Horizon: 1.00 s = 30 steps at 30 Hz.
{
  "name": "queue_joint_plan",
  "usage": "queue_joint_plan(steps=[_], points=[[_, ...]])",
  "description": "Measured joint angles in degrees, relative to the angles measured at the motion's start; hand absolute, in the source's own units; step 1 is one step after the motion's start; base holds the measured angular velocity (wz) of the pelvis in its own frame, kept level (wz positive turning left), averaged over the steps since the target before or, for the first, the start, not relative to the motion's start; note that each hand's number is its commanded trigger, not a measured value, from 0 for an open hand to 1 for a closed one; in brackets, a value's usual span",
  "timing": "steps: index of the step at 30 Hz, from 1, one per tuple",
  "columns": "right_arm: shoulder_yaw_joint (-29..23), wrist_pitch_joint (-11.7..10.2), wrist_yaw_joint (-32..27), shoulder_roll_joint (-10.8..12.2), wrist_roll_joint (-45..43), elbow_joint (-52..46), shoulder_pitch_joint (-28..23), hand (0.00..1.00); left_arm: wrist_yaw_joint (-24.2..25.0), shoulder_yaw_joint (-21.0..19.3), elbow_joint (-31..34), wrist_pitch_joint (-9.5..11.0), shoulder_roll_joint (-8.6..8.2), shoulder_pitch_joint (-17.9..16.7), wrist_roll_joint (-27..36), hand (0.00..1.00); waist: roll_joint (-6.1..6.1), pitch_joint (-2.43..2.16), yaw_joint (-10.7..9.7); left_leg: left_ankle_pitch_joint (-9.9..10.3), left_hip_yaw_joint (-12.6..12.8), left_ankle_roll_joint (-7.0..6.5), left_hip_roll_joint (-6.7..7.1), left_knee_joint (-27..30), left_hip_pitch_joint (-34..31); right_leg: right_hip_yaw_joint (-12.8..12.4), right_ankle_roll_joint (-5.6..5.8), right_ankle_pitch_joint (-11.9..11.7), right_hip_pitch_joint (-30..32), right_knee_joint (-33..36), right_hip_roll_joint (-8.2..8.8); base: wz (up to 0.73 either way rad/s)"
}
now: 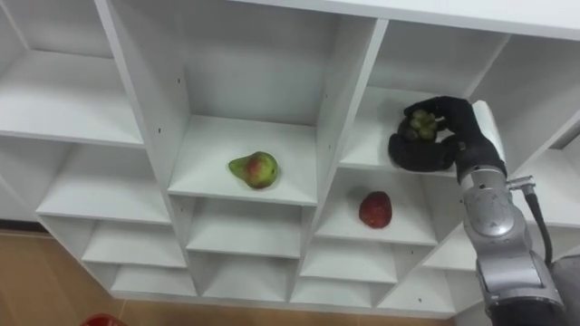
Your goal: Collect fruits from the closet
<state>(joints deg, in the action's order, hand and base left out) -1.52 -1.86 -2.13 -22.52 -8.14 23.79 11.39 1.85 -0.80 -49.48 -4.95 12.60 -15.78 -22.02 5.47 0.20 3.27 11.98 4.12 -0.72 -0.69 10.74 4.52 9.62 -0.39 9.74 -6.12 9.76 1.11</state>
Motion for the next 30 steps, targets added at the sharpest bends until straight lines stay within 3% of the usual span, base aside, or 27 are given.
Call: queue_joint_plan(steps=[10, 17, 21, 30], points=[[0.35, 0.00, 1.61, 0.15, -0.90, -3.82, -0.71, 1.00, -0.06, 0.00, -0.04, 0.23, -0.02, 0.08, -0.12, 1.00, -1.44, -0.20, -1.30, -0.03, 0.31, 0.01, 0.00, 0.07, 0.10, -0.31, 0.00, 0.00, 0.13, 0.00, -0.06, 0.00], [1.00, 0.90, 5.95, 0.38, 0.88, -15.87, -7.44, 1.00, -0.13, 0.02, 0.13, 0.33, -0.26, 0.99, 0.11, 1.00, -1.53, -0.20, -1.49, -0.04, 0.49, 0.03, -0.06, -0.16, 0.05, -1.46, 0.00, 0.00, 0.56, -0.03, -0.17, -0.03], [2.36, 0.66, 7.52, 1.19, 1.71, -22.12, -11.93, 1.00, -1.46, 0.00, 0.10, 2.12, -0.44, 1.97, 0.17, 1.00, -1.49, -0.23, -1.47, -0.04, 0.50, 0.02, -0.04, -0.12, 0.02, -1.61, 0.00, 0.00, 0.56, -0.01, -0.14, 0.00], [2.61, 0.66, 14.07, 4.11, 9.26, -24.96, -16.87, 1.00, -3.50, 0.23, -2.45, 3.31, -1.09, 3.41, 2.36, 1.00, -2.01, -0.42, -1.48, -0.01, 1.49, 0.01, -0.50, 0.00, -0.05, -1.81, -0.09, -0.06, 0.95, 0.20, -0.20, -0.02]])
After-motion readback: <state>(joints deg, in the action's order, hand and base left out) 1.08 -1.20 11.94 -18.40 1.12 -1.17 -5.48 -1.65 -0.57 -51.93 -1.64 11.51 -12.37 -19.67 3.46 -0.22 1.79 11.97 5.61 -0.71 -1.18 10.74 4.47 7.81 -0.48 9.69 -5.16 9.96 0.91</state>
